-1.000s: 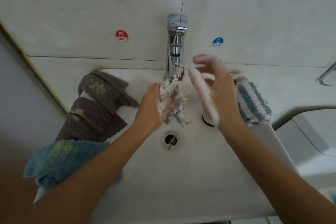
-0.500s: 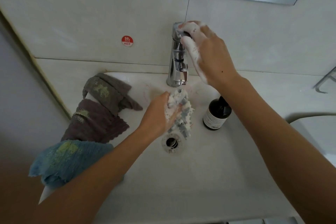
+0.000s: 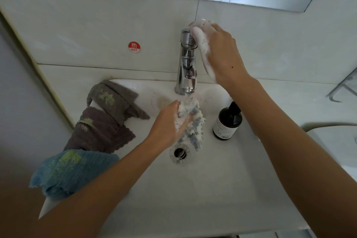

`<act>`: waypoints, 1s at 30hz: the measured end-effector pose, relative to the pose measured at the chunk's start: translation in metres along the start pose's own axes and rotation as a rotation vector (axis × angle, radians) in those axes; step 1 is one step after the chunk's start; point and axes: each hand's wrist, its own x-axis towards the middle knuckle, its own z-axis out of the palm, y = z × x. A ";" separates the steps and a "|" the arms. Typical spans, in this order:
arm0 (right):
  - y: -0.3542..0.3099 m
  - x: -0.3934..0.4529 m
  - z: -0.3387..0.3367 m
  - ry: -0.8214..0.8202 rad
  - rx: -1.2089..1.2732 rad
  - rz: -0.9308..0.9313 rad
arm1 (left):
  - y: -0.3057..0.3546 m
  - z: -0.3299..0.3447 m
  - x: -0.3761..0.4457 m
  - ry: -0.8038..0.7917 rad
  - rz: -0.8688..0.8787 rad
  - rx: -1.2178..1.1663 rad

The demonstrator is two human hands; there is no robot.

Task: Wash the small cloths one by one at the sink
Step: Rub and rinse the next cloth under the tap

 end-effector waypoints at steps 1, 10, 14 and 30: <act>0.000 0.000 -0.001 -0.004 -0.001 0.003 | 0.001 0.000 0.000 -0.013 -0.022 -0.047; 0.000 0.002 0.001 0.005 0.018 0.009 | -0.006 0.004 -0.002 -0.052 -0.341 -0.499; -0.002 0.001 0.000 0.008 0.023 0.021 | 0.007 0.003 0.000 -0.049 -0.383 -0.503; 0.010 -0.131 0.077 -0.269 0.943 0.701 | 0.016 0.010 -0.005 0.197 -0.363 -0.365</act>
